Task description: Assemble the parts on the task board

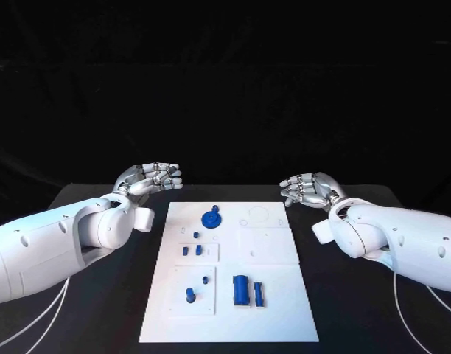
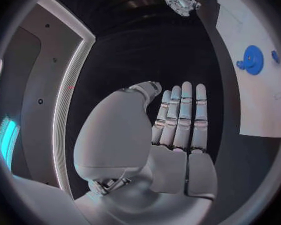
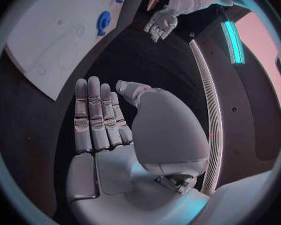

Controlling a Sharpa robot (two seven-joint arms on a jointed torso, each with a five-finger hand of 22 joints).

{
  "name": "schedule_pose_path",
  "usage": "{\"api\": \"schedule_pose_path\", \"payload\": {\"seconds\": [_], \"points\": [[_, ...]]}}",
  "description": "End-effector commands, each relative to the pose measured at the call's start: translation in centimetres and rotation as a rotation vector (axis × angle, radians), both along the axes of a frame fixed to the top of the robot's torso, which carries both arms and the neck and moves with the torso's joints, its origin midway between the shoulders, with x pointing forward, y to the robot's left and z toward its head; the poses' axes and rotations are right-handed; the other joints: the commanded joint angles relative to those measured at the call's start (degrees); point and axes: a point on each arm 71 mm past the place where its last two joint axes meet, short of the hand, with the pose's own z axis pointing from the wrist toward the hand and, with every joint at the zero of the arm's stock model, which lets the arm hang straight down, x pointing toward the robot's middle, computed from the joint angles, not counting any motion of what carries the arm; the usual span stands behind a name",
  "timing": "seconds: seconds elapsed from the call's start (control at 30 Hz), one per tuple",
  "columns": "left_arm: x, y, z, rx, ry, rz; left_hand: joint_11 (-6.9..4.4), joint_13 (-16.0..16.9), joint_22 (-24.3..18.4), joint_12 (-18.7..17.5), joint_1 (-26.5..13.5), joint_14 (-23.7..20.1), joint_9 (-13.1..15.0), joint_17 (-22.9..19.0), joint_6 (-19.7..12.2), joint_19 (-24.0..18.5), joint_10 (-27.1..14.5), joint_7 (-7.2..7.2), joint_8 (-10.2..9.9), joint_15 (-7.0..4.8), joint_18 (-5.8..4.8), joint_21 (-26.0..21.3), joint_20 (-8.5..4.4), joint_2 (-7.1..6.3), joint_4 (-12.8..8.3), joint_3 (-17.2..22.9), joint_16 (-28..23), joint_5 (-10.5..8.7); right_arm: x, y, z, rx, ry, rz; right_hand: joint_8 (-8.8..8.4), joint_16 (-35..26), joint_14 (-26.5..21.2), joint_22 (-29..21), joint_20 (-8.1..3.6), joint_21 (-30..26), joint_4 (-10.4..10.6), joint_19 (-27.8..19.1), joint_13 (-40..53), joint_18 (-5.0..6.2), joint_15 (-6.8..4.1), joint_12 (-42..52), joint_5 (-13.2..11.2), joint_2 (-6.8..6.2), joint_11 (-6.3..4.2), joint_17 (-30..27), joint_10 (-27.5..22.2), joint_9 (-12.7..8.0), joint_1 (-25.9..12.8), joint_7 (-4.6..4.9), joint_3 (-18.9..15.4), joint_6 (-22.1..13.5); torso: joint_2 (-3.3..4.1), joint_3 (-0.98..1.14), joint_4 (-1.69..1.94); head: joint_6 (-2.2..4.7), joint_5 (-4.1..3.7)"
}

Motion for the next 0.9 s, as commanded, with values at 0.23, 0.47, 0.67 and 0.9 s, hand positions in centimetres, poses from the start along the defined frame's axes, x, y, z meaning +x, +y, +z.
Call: {"api": "schedule_pose_path", "payload": {"seconds": [0.23,0.47,0.67,0.9], "points": [[1.9,0.1,-0.8,-0.006,-0.093,0.163,-0.12,-0.1,-11.5,-11.3,-0.3,-7.2,-2.9,-4.0,-2.1,-1.6,-2.9,-1.43,-5.3,1.71,-0.99,-14.9,2.23,-0.64,1.5,-4.5,-13.7,-0.45,2.5,0.2,-0.6,0.255,-0.014,-0.002,-5.55,-14.1,-0.8,-13.7,3.57,-6.7,-4.3,-3.2,-16.6,0.71,2.55,-11.5,-2.0,1.84,1.56,-8.6,2.3,-4.0,-3.7,1.3,0.2,2.0,-1.36,0.63,0.13,4.07,0.49],[2.0,-0.4,-1.4,0.006,-0.056,0.131,-9.1,-3.7,-24.5,-18.3,-27.3,-53.1,-13.3,-14.4,-45.3,-41.9,-55.8,-11.68,-23.1,-7.2,-9.74,-23.2,-14.41,11.02,-14.3,-27.2,-24.9,-20.62,2.7,0.2,-1.1,0.185,-0.001,-0.04,-19.46,-30.8,-56.2,-56.3,-10.55,-10.3,-4.8,-51.3,-25.4,-9.76,-5.11,-22.4,-8.9,10.87,-8.18,-28.7,-53.3,-26.8,-27.4,-11.48,-34.8,-44.7,-1.39,0.61,0.16,4.3,0.51],[1.0,-1.5,-1.4,0.023,-0.055,0.142,-9.1,-3.7,-24.5,-18.3,-39.3,-53.1,-13.3,-14.4,-45.3,-41.9,-55.8,-11.68,-23.1,-7.2,-9.74,-23.2,-14.41,11.02,-14.3,-27.2,-24.9,-20.62,1.8,1.2,-0.9,0.212,-0.014,-0.062,-19.46,-30.8,-56.2,-56.3,-10.55,-10.3,-4.8,-51.3,-25.4,-9.76,-5.11,-22.4,-8.9,10.87,-8.18,-28.7,-53.3,-26.8,-75.9,-11.48,-34.8,-44.7,-2.68,0.55,-0.27,4.95,0.9],[-2.0,-4.0,-1.1,0.065,-0.06,0.171,-9.1,-3.7,-24.5,-18.3,-83.7,-53.1,-13.3,-14.4,-45.3,-41.9,-55.8,-11.68,-23.1,-7.2,-9.74,-23.2,-14.41,11.02,-14.3,-27.2,-24.9,-20.62,-0.8,3.8,0.3,0.278,-0.042,-0.123,-19.46,-30.8,-56.2,-56.3,-10.55,-10.3,-4.8,-51.3,-25.4,-9.76,-5.11,-22.4,-8.9,10.87,-8.18,-28.7,-53.3,-26.8,-75.9,-11.48,-34.8,-44.7,-2.76,0.55,-0.3,4.99,0.93]]}}
